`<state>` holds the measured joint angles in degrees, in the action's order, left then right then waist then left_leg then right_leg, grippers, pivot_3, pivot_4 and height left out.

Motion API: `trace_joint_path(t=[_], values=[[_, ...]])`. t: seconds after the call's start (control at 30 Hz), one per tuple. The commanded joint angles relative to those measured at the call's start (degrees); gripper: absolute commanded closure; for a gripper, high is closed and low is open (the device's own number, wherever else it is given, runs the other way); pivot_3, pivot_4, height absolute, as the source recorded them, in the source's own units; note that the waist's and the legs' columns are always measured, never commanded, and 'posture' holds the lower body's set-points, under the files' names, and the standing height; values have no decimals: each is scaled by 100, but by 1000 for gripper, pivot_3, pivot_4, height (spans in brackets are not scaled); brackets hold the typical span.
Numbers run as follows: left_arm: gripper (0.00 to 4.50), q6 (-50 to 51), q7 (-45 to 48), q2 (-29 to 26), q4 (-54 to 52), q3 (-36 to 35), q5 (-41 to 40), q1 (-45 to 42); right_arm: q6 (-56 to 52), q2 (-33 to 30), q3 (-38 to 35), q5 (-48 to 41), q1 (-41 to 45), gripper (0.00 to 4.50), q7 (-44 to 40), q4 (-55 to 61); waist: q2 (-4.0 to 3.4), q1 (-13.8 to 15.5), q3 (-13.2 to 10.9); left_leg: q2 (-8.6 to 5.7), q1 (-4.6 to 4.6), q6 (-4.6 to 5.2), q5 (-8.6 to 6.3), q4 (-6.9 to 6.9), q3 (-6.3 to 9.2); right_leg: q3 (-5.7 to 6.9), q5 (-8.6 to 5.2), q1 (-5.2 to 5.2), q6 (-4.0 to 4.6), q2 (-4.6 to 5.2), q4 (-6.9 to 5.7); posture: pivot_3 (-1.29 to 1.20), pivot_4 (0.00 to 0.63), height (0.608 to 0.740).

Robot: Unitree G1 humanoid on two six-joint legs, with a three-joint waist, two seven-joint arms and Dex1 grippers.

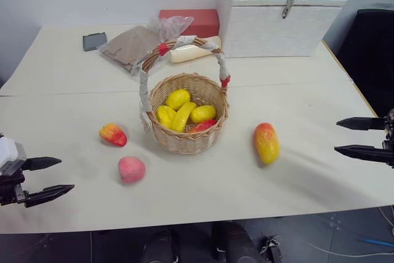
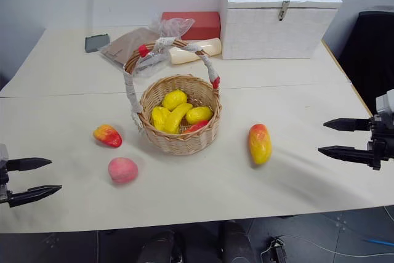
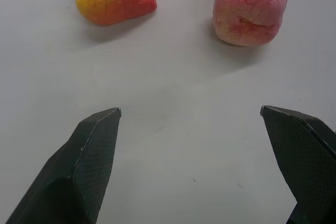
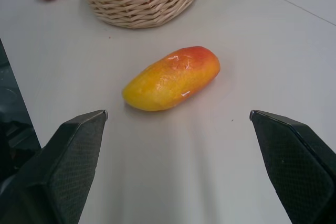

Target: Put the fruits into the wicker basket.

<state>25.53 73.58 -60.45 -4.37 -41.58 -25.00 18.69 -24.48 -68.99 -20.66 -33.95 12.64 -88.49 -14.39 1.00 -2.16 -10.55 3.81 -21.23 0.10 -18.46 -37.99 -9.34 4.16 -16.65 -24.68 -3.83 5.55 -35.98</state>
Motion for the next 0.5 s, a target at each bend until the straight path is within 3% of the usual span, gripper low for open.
trace_joint_path(t=[0.03, 0.43, 0.47, 0.5], values=[[0, -54, 76, -5, -56, -95, -68, 19, 106, 2, -103, -37, 58, 15, -222, -30, 0, 0, 0, 0, 0, 0, 0, 0, 0, 0, 0, 0, 0, 0, 0, 0, 150, 740], [0, -71, -32, -126, 173, 31, -12, -399, 454, 231, -172, 66, 94, 15, 48, 26, -20, -58, -6, -4, -7, 4, 1, 4, 7, 14, 1, 13, -3, 2, -1, 0, 150, 740], [0, -76, -33, -129, 182, 40, -10, -416, 436, 234, -187, 64, 76, 15, 61, 26, -30, -137, -12, -36, -19, 35, 12, 20, 101, 76, 5, 65, -8, 44, 24, 0, 150, 740], [0, -74, -36, -133, 190, 54, -8, -441, 400, 232, -203, 57, 61, 15, 75, 25, -30, -172, -13, -85, -19, 51, 51, 53, 206, 217, 5, 127, -11, 109, 32, 0, 150, 740]])
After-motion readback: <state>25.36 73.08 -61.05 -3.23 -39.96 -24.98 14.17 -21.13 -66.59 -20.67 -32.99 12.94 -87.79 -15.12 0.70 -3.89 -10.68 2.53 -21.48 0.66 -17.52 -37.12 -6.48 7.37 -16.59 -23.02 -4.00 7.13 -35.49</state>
